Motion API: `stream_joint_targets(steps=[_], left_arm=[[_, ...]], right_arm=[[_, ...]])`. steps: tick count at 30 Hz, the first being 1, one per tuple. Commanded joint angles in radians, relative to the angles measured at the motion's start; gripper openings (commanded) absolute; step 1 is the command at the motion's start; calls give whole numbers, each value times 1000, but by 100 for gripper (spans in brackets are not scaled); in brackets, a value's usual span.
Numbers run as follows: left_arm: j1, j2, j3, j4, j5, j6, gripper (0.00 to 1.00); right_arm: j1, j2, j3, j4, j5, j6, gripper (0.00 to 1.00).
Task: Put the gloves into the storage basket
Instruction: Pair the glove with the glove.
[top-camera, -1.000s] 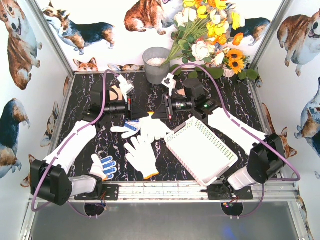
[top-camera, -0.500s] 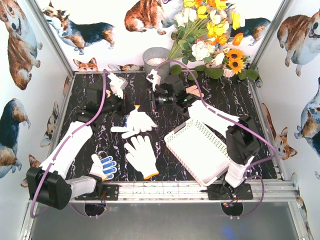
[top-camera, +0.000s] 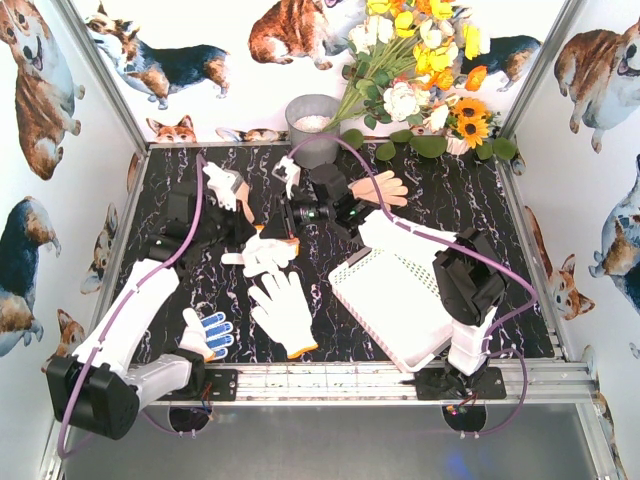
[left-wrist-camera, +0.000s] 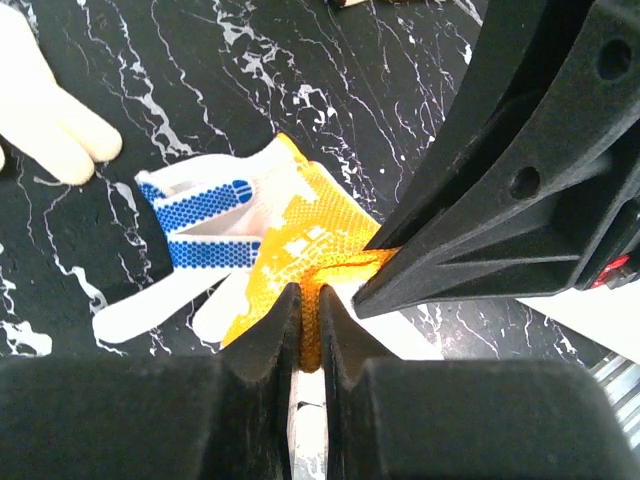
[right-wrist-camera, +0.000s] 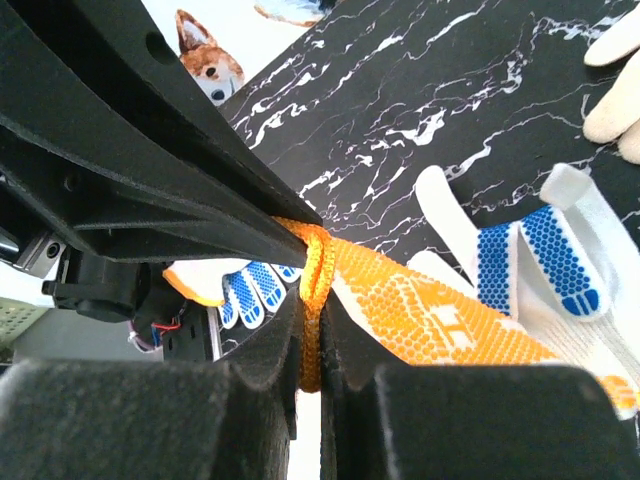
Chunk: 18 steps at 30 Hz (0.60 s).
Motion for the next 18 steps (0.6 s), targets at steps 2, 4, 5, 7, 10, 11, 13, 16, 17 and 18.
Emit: stream_joint_targets(steps=[2, 4, 5, 7, 10, 11, 13, 16, 17, 18], left_arm=[[4, -35, -8, -6, -74, -64, 0], [5, -30, 19, -1, -98, -73, 0], [5, -28, 34, 0, -112, -73, 0], [5, -23, 65, 0, -129, -66, 0], [5, -19, 109, -11, -149, -45, 0], [6, -19, 121, -16, -157, -38, 0], [6, -22, 138, -22, -174, -23, 0], [6, -24, 135, -27, -173, -17, 0], [6, -24, 128, -29, -169, -19, 0], [6, -25, 117, -29, -162, -19, 0]], right_arm=[[11, -20, 2, 94, 3, -12, 0], [11, -28, 23, 91, 19, -17, 0], [11, -31, 36, 89, 24, -20, 0], [11, -36, 62, 85, 28, -27, 0], [11, -36, 96, 83, 30, -40, 0], [11, -34, 103, 85, 31, -43, 0], [11, -32, 110, 90, 30, -49, 0], [11, -36, 99, 100, 18, -48, 0], [11, -39, 86, 110, 16, -45, 0], [11, -41, 70, 117, 15, -43, 0]])
